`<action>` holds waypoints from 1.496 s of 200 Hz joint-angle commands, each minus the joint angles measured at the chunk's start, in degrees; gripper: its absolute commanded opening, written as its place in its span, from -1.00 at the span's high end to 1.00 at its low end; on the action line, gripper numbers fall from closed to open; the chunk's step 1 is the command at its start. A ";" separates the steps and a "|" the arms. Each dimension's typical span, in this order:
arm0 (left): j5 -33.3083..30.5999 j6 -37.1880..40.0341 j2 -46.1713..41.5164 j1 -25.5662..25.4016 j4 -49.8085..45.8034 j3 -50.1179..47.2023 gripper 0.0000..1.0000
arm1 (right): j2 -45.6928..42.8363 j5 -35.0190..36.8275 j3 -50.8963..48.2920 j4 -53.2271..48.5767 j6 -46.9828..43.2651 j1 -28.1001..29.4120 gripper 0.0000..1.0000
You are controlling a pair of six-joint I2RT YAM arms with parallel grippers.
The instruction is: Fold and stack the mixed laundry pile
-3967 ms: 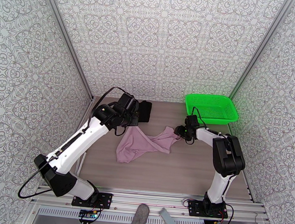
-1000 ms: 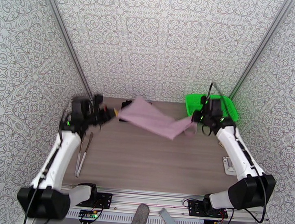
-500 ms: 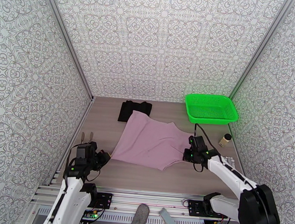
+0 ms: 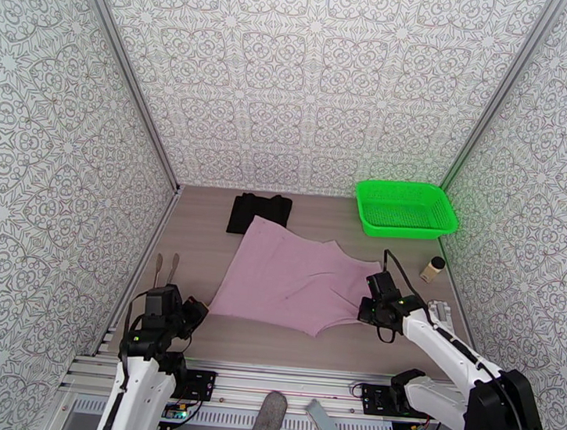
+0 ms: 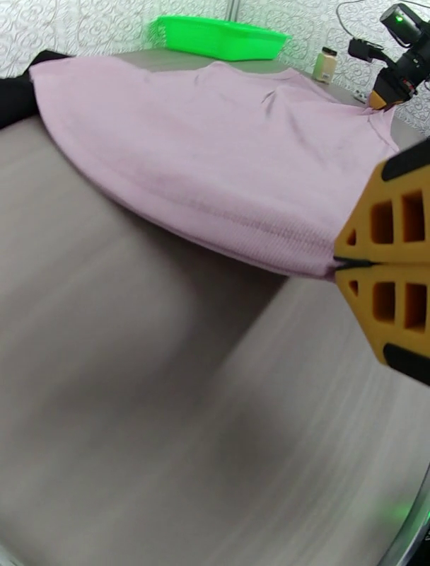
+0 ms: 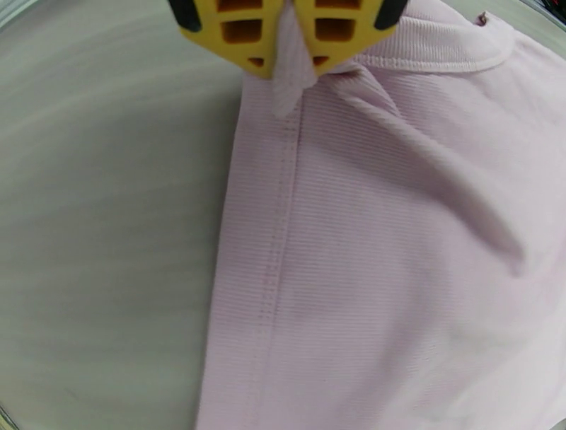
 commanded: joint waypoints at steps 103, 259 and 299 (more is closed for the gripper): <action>-2.34 0.03 4.09 0.45 2.52 -2.18 1.00 | -3.23 0.95 8.67 -5.07 -2.04 25.37 -0.51; -3.22 0.36 4.06 0.67 1.89 -1.31 1.00 | 31.73 11.64 23.45 -6.13 -11.71 46.20 -0.16; -3.37 -0.25 4.30 0.69 2.76 -1.08 1.00 | 34.49 9.12 22.79 -3.92 -11.77 46.18 0.10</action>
